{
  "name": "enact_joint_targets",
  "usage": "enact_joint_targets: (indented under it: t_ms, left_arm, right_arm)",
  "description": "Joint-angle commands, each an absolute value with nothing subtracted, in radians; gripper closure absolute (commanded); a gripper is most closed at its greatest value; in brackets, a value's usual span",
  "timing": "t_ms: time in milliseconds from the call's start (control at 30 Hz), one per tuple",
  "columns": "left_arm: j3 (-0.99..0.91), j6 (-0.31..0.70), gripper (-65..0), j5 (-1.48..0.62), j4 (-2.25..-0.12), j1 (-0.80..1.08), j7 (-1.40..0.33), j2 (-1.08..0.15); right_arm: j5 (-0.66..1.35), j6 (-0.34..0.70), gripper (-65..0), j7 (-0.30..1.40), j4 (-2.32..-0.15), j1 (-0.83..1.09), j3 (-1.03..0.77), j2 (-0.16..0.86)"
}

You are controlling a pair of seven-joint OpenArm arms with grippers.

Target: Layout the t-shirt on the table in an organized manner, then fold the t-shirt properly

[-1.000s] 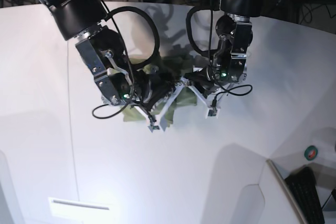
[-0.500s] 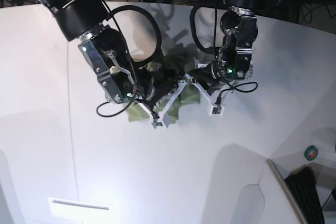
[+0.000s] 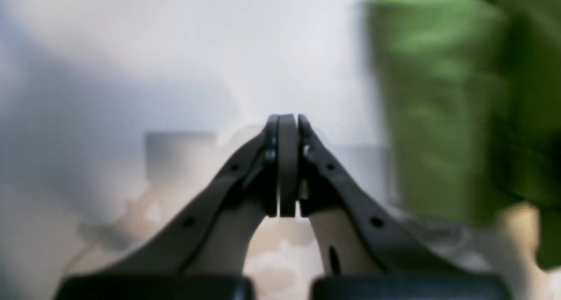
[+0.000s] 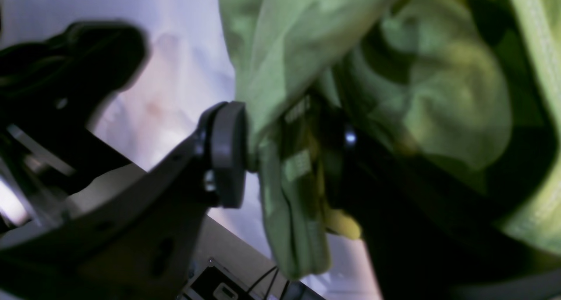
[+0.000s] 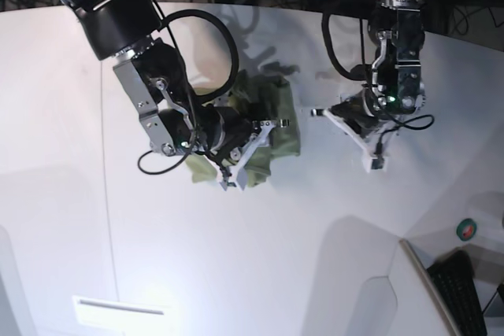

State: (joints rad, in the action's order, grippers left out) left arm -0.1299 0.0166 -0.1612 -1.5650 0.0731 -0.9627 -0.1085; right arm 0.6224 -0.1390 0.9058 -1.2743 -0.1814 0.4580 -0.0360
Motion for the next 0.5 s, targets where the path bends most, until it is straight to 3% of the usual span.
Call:
enact_joint_targets:
  t_ms: [0,300,467]
  left_arm:
    - [-0.151,0.016,0.0,-0.171,-1.609,0.056,-0.955,-0.119]
    - [-0.228,0.018,0.0,-0.171,-1.670,0.101,-1.032,-0.242]
    - [-0.252,0.019,0.0,-0.171,-1.669,0.142,-1.029,-0.274]
  right_arm:
    - [0.634,-0.133,-31.8,0.895,-1.293,-0.203,0.456,-0.045]
    - [0.636,-0.128,-35.1,0.862,-1.328,-0.239,0.455,-0.051]
    - [0.638,-0.127,-45.0,0.857,-1.431,-0.239,0.460,-0.047]
